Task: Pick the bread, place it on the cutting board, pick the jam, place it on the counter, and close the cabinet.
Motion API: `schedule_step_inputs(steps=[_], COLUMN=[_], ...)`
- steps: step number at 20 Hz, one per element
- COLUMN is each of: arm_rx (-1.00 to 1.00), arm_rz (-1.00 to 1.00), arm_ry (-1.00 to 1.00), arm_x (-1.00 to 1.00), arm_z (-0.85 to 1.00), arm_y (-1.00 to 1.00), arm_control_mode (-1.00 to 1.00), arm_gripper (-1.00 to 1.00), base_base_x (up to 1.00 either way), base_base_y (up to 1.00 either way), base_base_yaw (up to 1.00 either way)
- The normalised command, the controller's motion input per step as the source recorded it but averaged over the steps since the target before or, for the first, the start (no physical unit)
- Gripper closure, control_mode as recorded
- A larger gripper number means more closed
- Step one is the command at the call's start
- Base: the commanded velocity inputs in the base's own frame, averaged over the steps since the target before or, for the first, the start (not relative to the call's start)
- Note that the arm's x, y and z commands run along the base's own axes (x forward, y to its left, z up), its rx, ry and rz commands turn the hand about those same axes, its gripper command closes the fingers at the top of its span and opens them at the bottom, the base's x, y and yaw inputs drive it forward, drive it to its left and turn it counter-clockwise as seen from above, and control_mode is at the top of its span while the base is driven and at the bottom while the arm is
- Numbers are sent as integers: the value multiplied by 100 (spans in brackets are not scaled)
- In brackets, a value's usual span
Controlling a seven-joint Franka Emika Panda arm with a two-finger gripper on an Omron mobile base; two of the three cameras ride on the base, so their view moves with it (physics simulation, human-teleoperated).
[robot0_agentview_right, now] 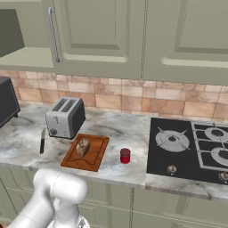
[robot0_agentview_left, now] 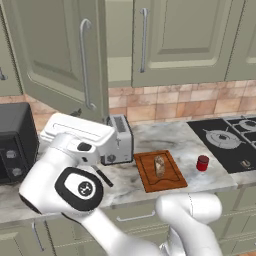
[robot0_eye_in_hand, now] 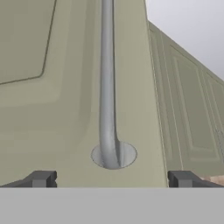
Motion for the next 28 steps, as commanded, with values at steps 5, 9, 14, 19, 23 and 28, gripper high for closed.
schedule_step_inputs(steps=[5,9,14,19,23,28], arm_rx=[0,0,0,0,0,0], arm_rz=[-1,-4,-3,-3,-5,-6], arm_ry=[-1,0,0,0,0,0], arm_x=[38,48,44,41,46,50], arm_z=[-1,0,0,-2,-3,0], arm_y=[-12,0,0,0,0,0], arm_control_mode=[-100,-100,-100,-100,-100,-100], arm_gripper=[-100,-100,-100,-100,-100,-100], base_base_x=[0,0,0,0,0,0], base_base_y=[0,0,0,0,0,0], base_base_yaw=[0,0,0,0,0,0])
